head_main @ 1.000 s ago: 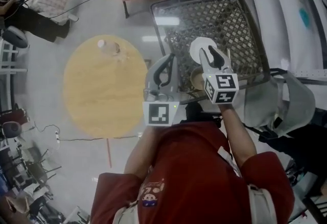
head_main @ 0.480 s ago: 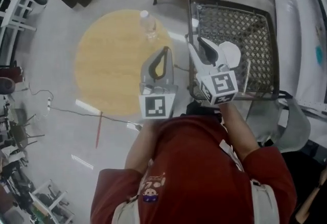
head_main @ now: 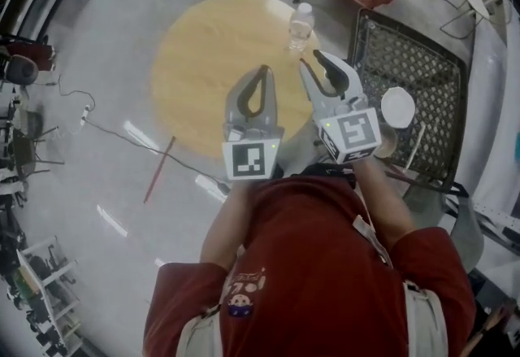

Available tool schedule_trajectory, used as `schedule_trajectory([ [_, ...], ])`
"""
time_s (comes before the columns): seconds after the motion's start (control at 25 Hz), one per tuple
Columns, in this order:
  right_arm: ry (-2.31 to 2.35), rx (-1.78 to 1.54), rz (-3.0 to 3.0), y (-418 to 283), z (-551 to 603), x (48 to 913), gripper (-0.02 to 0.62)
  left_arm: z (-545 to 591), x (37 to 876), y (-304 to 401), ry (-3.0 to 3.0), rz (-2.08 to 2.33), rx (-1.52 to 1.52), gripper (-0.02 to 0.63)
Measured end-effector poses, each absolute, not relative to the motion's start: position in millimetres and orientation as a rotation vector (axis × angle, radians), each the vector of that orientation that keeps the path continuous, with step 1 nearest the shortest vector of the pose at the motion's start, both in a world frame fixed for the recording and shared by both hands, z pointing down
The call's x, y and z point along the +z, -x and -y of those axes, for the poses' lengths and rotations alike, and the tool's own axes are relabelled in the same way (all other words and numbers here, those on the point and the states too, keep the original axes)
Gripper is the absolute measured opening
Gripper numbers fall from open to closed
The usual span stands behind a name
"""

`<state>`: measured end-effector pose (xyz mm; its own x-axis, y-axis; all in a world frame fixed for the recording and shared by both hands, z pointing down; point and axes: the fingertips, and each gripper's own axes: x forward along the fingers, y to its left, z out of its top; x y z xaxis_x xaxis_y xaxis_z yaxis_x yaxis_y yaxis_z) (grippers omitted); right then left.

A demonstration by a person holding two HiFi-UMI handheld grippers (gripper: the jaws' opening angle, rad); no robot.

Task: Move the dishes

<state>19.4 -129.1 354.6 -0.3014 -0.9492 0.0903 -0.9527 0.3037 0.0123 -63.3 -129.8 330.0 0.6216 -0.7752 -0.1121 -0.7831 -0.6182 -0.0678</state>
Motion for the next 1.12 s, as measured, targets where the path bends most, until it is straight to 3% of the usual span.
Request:
schedule_trajectory([
  [0.6,-1.578,0.056,2.619,96.7,181.2,358.2,0.106,158.6,330.1,184.7,2.560,-1.587,0.070,0.006],
  [1.12,-1.537,0.058,2.609,137.3,194.3,373.3,0.095,167.1,338.8,227.8,2.521,-1.630,0.070,0.006],
])
